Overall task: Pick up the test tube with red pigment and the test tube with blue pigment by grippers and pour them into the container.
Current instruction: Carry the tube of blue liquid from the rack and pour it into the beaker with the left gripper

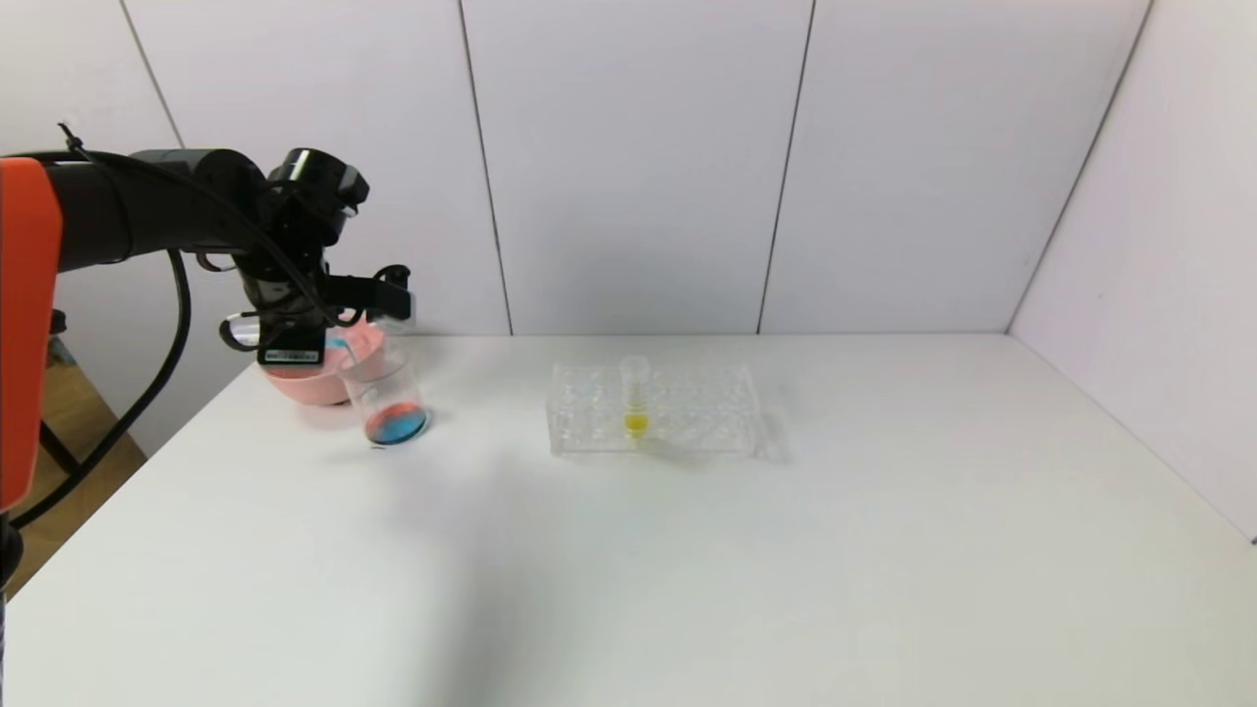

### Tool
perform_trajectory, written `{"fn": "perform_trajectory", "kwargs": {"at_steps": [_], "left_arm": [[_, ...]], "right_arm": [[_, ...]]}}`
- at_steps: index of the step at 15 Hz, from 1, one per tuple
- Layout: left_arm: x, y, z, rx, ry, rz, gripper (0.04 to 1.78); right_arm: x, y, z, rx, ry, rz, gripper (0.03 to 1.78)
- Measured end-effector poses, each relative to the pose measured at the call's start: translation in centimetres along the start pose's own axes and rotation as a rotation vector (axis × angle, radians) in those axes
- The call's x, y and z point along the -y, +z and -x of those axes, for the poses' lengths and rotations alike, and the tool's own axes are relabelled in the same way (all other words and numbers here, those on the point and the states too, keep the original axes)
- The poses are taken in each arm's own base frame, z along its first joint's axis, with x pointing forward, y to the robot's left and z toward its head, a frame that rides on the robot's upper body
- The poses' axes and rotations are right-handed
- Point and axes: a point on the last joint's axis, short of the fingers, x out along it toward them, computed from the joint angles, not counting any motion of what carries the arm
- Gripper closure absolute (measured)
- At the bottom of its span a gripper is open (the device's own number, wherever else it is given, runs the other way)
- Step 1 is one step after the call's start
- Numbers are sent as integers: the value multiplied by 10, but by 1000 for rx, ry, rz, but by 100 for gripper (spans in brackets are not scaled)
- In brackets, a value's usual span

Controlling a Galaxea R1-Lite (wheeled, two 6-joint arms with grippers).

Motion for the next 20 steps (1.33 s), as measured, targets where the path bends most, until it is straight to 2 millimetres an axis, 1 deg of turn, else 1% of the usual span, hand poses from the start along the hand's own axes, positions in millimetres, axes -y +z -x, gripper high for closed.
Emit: {"fn": "perform_trajectory", "kwargs": {"at_steps": [8,12,20], "left_arm": [[0,4,4,-40,23,-14,138],[0,10,7,-61,48,-22,138],[1,11,9,-90,58,-35,138]], "right_arm": [[0,0,0,0,0,0,4],[0,0,0,0,0,0,4],[0,0,0,0,0,0,4]]}}
